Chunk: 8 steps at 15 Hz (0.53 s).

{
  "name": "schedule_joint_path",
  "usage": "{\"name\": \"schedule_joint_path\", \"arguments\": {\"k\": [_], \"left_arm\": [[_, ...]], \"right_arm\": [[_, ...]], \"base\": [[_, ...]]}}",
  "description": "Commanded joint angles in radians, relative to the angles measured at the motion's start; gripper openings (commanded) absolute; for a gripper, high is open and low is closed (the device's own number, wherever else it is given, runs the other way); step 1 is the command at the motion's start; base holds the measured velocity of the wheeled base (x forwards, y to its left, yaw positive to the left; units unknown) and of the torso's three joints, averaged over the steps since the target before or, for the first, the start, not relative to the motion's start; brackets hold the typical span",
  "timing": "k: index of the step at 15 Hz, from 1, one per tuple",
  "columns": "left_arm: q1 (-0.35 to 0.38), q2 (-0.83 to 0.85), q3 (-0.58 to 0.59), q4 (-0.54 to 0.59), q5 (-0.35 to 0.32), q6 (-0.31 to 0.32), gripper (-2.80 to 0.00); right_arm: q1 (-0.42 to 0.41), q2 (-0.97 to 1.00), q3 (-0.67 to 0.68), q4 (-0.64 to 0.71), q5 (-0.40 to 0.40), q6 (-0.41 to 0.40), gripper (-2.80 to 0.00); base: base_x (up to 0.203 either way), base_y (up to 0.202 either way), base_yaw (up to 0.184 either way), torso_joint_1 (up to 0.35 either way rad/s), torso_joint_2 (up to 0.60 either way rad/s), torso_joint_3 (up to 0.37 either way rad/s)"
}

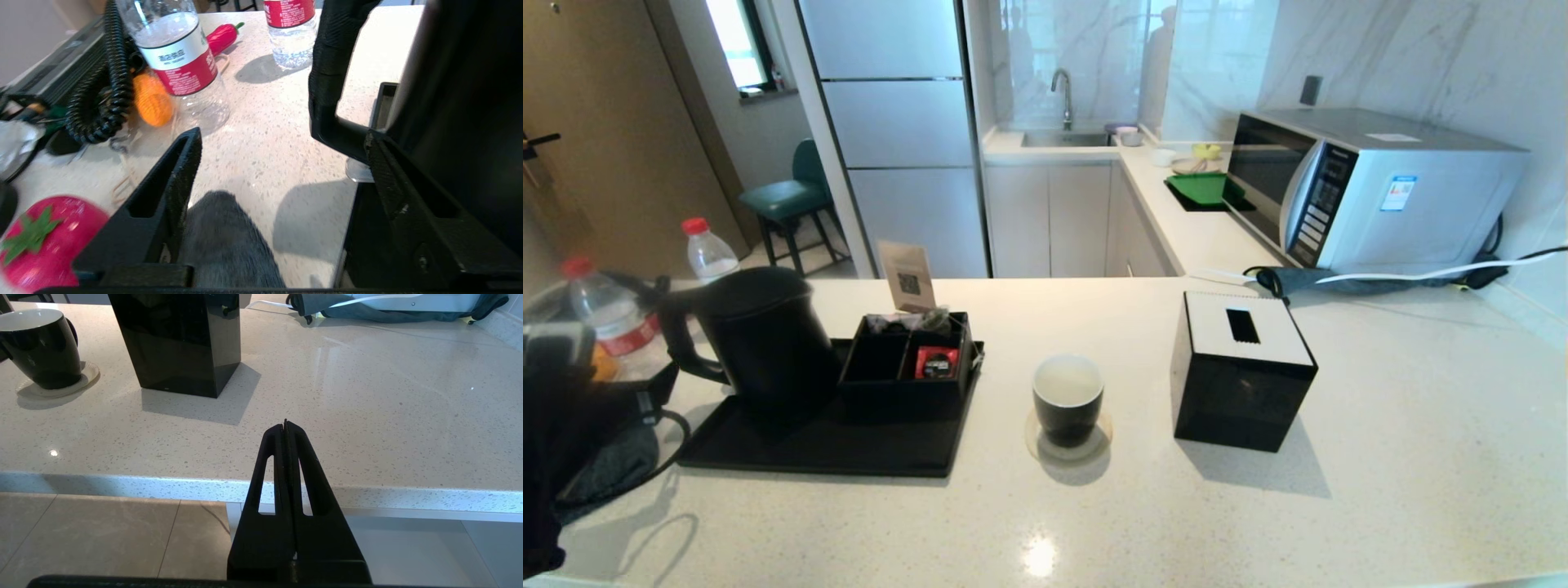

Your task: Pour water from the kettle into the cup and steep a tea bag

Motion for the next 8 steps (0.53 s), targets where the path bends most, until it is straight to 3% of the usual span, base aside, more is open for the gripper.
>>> {"name": "schedule_joint_path", "arguments": {"k": [1,8], "left_arm": [[0.01,0.065,-0.048,-0.048,-0.009,0.001,0.0],[0.004,0.098,-0.087,-0.048,-0.01,-0.005,0.0]], "right_arm": [[0.0,0.001,0.0,0.0,0.0,0.0,-2.8],[0.0,0.001,0.0,0.0,0.0,-0.002,-2.8]], "base": [[0.0,0.0,0.0,0.0,0.0,0.0],[0.0,0.0,0.0,0.0,0.0,0.0]]}}
